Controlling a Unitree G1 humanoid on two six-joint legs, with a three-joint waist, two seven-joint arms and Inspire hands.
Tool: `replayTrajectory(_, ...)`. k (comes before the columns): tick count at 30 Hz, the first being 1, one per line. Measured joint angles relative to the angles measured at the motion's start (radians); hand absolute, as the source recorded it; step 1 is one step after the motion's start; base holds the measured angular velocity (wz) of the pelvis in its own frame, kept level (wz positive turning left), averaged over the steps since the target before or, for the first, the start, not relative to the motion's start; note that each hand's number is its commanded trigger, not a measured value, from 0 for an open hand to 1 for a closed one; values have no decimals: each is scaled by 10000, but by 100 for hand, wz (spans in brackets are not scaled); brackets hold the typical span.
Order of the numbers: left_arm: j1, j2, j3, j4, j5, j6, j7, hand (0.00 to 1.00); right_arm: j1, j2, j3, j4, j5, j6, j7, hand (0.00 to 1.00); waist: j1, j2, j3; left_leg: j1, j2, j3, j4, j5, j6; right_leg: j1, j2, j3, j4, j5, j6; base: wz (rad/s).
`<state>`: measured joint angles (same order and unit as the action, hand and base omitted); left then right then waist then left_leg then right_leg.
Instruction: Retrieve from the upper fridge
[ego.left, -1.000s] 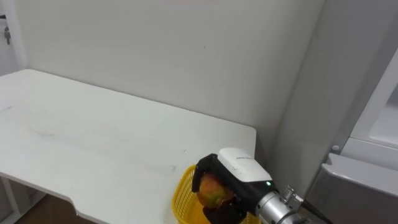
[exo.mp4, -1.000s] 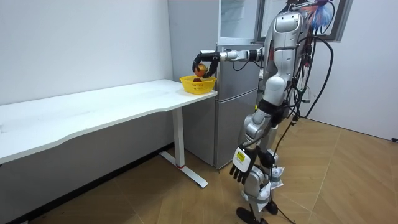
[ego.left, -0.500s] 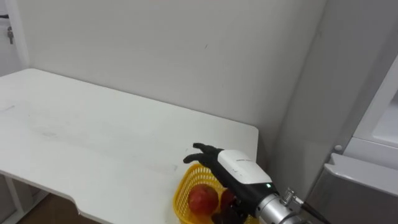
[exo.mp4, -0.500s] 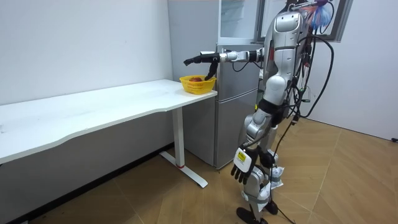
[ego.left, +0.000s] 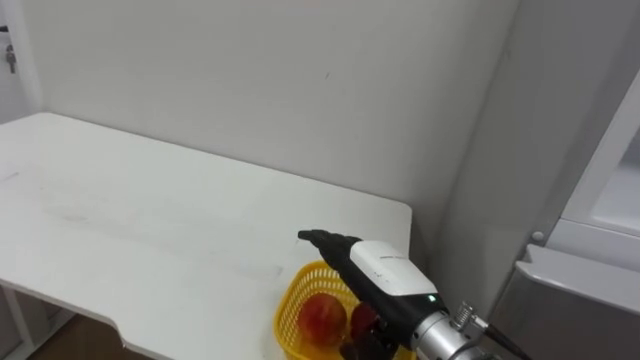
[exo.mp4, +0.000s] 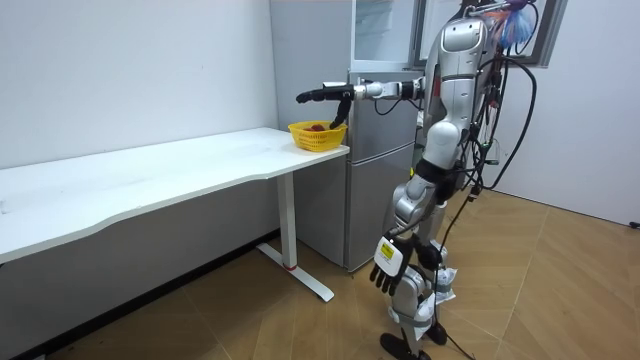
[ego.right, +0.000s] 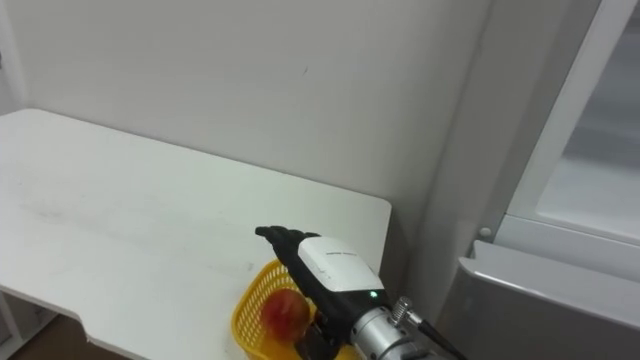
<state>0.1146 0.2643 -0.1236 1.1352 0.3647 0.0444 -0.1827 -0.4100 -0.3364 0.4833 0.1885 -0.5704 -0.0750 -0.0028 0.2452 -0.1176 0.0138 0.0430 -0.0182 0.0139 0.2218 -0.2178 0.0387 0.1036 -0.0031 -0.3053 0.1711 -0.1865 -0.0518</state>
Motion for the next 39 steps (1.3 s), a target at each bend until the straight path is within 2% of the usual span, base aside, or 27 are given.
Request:
replayTrajectory(8,27,-3,29,1,1,-5,75,0,0,-1,-15,-202,155,-19,-11,0,-67,175,-99,10,6,7,9,1,0,12,2,3,7,7,-11,0)
replayTrajectory(11,84,-19,31,2,-2,-8,139,0,2,-2,-85,-811,402,-38,-31,0,-259,264,-58,17,6,-9,137,0,0,61,3,-2,6,8,-12,0)
replayTrajectory(14,85,-73,52,17,5,-21,147,0,13,-2,-478,-1460,624,-235,-59,0,-440,382,-8,43,5,14,85,-3,3,89,3,30,8,13,-11,-1)
replayTrajectory(17,109,-95,51,28,5,-21,149,0,187,-2,-929,-2042,955,-402,-162,0,-510,470,-31,101,13,67,41,-3,3,97,4,77,20,16,-17,-6)
replayTrajectory(21,237,-226,31,38,-2,-23,403,0,829,148,-1293,-2566,1650,-450,-193,0,-677,639,-120,219,21,144,-3,-3,4,148,9,187,39,16,-17,-5)
replayTrajectory(26,417,-317,34,39,4,-2,723,0,1896,367,-1758,-3514,1916,-379,-319,0,-976,789,-120,125,71,421,-1,-2,5,-97,26,461,174,19,-24,-17)
replayTrajectory(28,557,-406,29,39,-3,1,740,0,2194,521,-1934,-3978,1930,-369,-326,0,-1109,883,-153,90,81,616,-4,-4,10,-188,33,618,176,28,-39,-22)
replayTrajectory(29,599,-438,25,40,-3,1,739,0,2392,653,-2044,-4229,2051,-378,-474,0,-1276,918,-151,97,83,666,-4,-6,16,-193,32,651,177,28,-39,-11)
replayTrajectory(35,510,-558,-15,180,-78,-57,1016,0,3204,1077,-2269,-4539,2566,-603,-940,0,-1689,990,-163,233,139,990,-16,-15,28,-292,75,990,325,31,-38,-17)
replayTrajectory(39,435,-757,-12,247,-71,-67,1151,0,3827,1217,-2504,-4867,2670,-812,-1283,0,-1966,1181,-162,138,147,1170,-45,-55,78,-459,77,1144,331,37,-25,-12)
